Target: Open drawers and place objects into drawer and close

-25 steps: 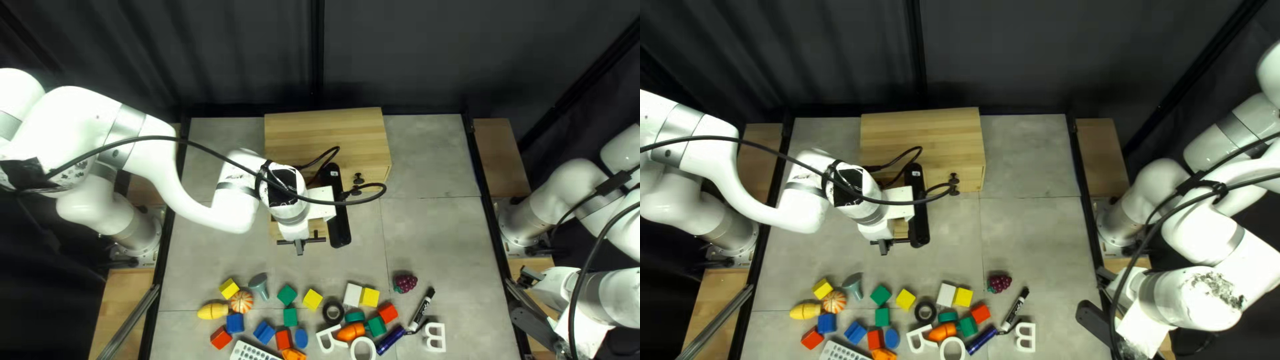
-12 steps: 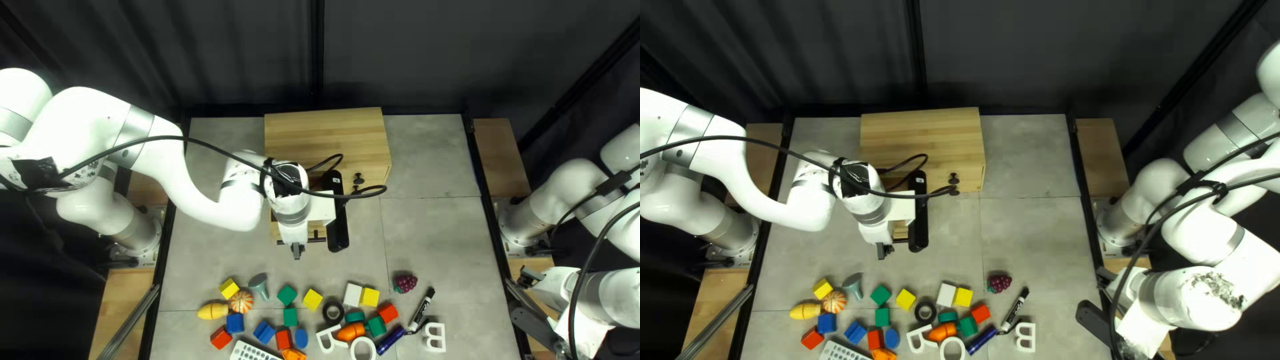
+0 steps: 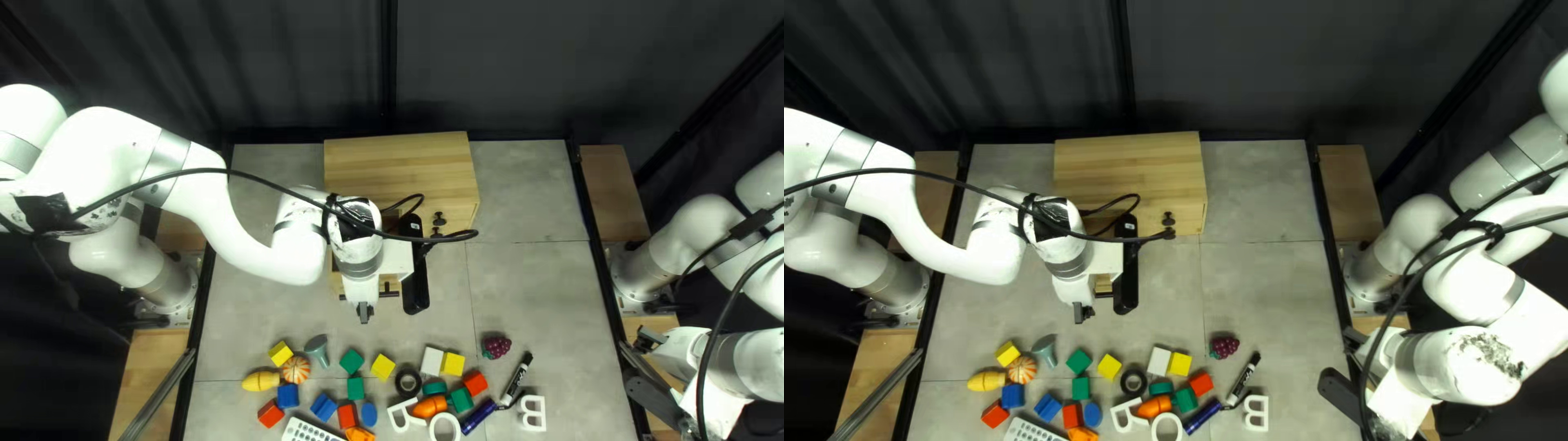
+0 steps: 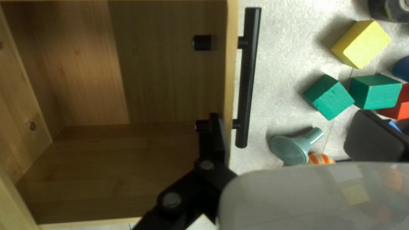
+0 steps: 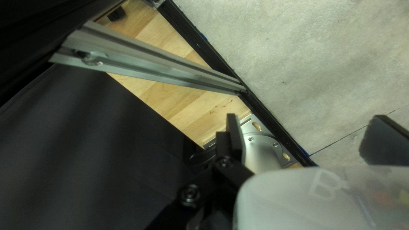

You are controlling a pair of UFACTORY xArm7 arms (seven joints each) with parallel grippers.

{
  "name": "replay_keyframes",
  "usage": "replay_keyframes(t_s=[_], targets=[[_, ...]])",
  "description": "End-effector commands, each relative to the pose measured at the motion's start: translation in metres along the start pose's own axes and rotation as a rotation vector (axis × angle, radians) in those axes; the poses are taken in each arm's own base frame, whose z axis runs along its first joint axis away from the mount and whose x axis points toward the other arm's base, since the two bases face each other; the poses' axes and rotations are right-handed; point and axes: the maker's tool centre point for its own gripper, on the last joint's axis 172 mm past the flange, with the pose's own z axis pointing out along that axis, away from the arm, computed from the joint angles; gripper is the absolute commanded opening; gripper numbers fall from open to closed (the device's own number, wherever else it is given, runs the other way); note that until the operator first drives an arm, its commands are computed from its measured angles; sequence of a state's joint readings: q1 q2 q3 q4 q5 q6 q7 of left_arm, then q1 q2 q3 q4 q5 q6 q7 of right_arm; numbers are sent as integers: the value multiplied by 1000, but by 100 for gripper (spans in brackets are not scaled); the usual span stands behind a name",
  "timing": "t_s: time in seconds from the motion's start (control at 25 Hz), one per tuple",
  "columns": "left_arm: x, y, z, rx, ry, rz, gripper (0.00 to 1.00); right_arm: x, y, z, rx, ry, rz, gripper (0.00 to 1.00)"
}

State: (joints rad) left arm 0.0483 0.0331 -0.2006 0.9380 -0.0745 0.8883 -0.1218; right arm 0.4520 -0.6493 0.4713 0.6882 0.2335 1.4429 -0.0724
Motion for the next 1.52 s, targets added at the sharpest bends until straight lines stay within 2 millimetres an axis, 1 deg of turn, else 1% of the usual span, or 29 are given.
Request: replay_keyframes(t_s=[0.04, 0.56, 0.8, 1.04, 1.52], targets=[[2, 2, 1, -2, -1, 2, 100, 0, 0, 0, 0, 0, 0, 100], [9, 11, -1, 0, 4, -3, 100, 0, 0, 0, 0, 0, 0, 100], [21, 12, -2, 1, 8, -6, 100, 0, 0, 0, 0, 0, 0, 100], [24, 13, -2, 0, 11, -11, 100, 0, 0, 0, 0, 0, 0, 100], [40, -2, -15, 18, 21, -31, 100, 0, 0, 0, 0, 0, 0, 100]])
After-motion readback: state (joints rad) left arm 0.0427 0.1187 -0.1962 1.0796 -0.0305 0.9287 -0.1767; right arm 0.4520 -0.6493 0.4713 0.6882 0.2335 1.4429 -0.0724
